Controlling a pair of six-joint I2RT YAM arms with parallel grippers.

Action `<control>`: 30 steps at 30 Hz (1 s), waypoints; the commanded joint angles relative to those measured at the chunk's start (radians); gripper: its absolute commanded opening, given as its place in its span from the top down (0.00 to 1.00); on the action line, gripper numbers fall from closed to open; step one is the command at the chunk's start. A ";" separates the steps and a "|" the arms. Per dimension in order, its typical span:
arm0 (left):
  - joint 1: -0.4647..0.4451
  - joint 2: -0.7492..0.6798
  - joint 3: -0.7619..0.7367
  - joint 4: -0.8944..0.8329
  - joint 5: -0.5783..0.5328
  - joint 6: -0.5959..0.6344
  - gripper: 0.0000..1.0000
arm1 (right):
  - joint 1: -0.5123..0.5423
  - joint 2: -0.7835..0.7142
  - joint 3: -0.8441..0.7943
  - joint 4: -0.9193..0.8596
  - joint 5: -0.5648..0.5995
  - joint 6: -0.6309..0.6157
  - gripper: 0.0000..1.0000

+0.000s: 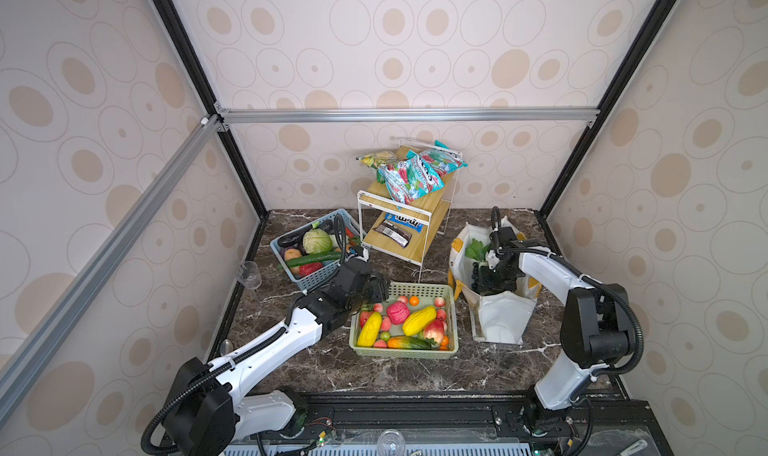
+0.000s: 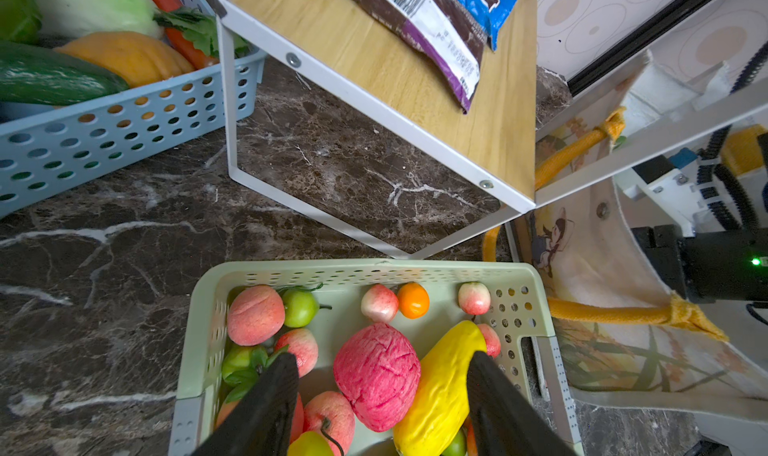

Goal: Place the food into the grocery bag and tie it
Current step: 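Open the right gripper to release the radish and raise it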

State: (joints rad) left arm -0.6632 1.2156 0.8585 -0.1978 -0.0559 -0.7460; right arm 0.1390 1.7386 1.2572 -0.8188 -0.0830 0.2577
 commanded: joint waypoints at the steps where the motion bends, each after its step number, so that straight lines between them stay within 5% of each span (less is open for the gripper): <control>1: -0.008 -0.022 -0.005 -0.011 -0.028 0.005 0.35 | -0.005 0.021 -0.024 -0.025 0.012 0.012 0.45; 13: -0.008 -0.037 -0.010 -0.024 -0.054 0.010 0.35 | -0.006 -0.076 0.018 -0.081 0.029 0.014 0.30; 30: 0.089 -0.044 0.054 -0.078 -0.089 0.079 0.33 | 0.000 -0.296 0.103 -0.127 -0.055 0.018 0.26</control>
State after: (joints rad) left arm -0.6109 1.1927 0.8619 -0.2512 -0.1249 -0.6994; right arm 0.1387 1.4864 1.3468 -0.9306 -0.0948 0.2653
